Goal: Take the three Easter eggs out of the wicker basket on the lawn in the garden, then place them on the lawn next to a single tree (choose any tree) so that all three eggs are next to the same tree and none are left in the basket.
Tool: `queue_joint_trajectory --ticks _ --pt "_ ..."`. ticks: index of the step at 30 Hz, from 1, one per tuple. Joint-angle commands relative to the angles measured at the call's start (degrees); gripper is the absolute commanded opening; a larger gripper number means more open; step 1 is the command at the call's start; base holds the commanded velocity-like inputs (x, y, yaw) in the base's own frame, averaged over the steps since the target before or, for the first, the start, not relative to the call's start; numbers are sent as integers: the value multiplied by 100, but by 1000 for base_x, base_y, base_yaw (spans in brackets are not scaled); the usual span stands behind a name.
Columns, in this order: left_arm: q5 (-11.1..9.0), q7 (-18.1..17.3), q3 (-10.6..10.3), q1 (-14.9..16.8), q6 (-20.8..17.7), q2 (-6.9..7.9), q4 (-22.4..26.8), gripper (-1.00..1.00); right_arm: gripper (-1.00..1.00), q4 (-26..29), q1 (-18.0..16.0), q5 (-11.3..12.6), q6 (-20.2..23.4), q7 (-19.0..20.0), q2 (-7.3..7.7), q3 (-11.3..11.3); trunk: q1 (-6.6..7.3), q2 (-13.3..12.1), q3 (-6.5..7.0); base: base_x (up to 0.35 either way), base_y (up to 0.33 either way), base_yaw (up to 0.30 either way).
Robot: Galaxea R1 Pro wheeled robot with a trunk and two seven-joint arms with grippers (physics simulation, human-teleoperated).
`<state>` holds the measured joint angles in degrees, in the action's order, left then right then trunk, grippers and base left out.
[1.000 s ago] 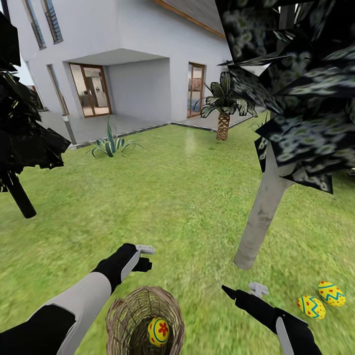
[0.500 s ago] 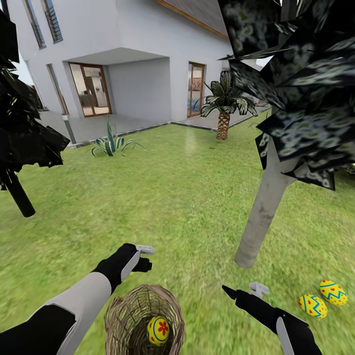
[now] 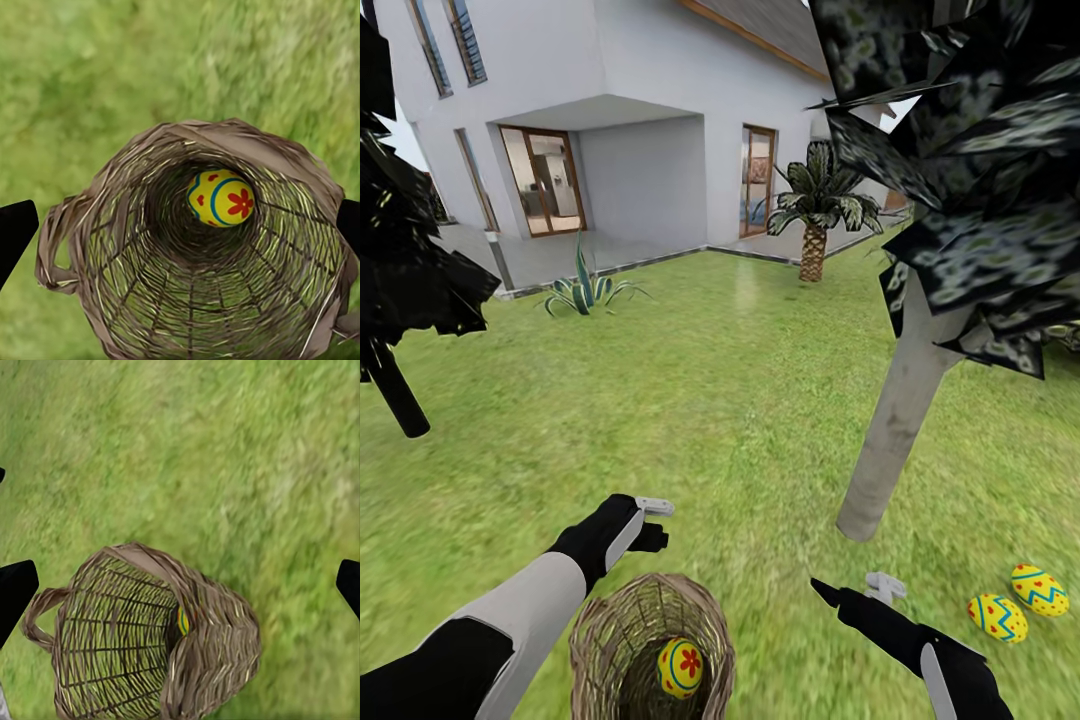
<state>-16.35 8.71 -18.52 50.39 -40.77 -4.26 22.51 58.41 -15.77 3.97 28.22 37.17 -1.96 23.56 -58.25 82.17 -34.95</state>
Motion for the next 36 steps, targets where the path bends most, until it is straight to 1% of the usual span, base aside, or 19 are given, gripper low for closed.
queue_joint_trajectory --ticks 1,26,28,31,32,33,35,36 --pt "-61 44 -45 4 -20 4 8 100 100 4 -5 42 52 12 -6 19 -22 45 -24 0 0 0" --pt "-56 44 -55 1 -10 4 8 100 100 34 -5 42 48 47 -2 33 -571 1047 -473 0 0 0" --pt "-54 45 -55 0 -7 4 8 100 100 118 0 42 37 113 1 40 -615 1128 -509 0 0 0" --pt "-53 45 -55 -1 -5 4 8 100 100 425 25 46 15 356 -3 53 -681 1248 -562 0 0 0" --pt "-53 46 -55 0 -4 4 8 100 100 640 40 48 20 491 -7 59 -703 1288 -580 0 0 0" --pt "-53 48 -55 -1 -3 3 8 100 100 748 45 52 25 546 -9 61 -725 1328 -598 0 0 0" --pt "-52 50 -55 1 -2 1 8 100 100 1031 59 139 36 664 -8 66 -769 1408 -634 0 0 0" --pt "-52 51 -55 0 -2 -1 8 100 100 1178 88 266 42 713 -3 77 -791 1448 -652 0 0 0"
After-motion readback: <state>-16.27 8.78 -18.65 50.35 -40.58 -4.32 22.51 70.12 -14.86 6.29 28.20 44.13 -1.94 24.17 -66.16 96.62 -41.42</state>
